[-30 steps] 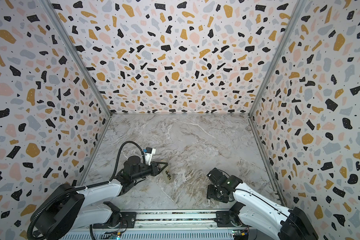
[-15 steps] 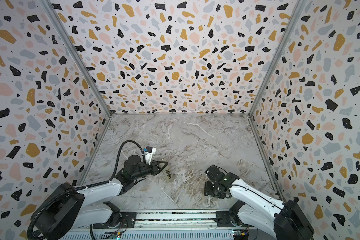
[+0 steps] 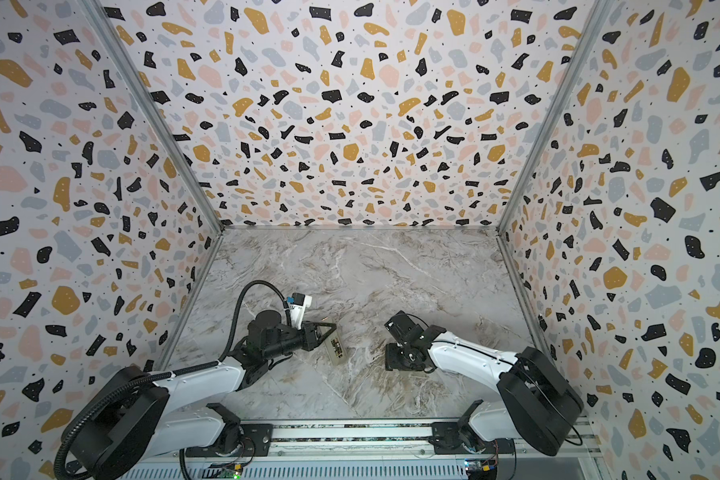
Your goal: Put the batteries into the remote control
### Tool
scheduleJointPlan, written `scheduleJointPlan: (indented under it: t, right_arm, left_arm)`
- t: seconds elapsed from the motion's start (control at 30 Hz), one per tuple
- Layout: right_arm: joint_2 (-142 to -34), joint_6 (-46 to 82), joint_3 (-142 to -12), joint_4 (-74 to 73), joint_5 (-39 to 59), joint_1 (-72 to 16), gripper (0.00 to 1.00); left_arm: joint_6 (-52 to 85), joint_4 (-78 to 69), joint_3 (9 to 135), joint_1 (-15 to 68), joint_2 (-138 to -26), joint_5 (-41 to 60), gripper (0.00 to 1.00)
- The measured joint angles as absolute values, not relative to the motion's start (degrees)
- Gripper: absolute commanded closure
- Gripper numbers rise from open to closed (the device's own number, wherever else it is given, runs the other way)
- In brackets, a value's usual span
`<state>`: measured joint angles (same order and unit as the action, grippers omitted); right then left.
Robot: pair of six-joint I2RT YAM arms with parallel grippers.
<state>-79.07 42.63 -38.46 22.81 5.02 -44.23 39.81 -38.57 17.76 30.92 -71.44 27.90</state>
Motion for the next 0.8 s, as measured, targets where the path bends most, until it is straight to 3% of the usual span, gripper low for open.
scheduleJointPlan:
  t: [0.33,0.8]
  right_arm:
    - [-82.7,38.48,-48.27,25.54,-0.12,-48.34,0.41]
    - [-80.51,38.24,-44.95,31.24,-2.42,-48.75,0.45]
  left_arm:
    - [39.62,-37.65,17.76,30.92,-71.44,27.2,1.0]
    - [39.46,-37.39,17.76,30.92,-71.05,26.48,1.0]
